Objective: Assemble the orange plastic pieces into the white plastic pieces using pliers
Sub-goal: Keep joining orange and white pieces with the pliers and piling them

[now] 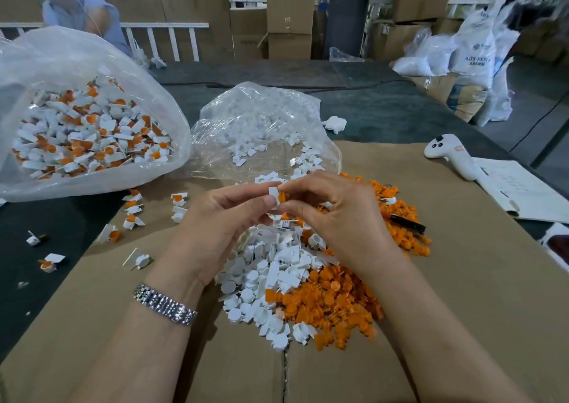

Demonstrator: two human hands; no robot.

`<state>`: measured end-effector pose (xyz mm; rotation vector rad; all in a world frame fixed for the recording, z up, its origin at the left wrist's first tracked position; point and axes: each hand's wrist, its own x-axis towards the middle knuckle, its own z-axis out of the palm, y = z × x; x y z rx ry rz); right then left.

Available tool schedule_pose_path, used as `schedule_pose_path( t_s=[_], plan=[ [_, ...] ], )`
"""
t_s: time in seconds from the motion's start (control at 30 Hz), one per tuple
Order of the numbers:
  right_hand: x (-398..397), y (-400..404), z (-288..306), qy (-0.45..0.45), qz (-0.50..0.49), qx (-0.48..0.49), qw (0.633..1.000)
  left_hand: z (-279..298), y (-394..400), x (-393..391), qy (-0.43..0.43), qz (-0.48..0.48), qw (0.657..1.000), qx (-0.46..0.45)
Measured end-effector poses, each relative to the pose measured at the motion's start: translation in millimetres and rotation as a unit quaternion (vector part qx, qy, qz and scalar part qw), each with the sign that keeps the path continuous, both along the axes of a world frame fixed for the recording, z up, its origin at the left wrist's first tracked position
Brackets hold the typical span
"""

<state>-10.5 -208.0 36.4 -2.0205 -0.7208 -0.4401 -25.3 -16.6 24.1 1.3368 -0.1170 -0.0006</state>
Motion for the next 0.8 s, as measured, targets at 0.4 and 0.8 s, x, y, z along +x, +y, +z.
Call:
schedule_pose_path(
  t_s=[0.4, 0.8],
  plan=[
    [3, 5, -5, -0.001, -0.004, -0.002, 1.0, 0, -4, 2, 0.047, 0.026, 0.997, -0.058],
    [21, -39, -3, 0.181, -0.246, -0.29, 0.907, 2, -3, 1, 0.082, 0.078, 0.992, -0.063]
  ],
)
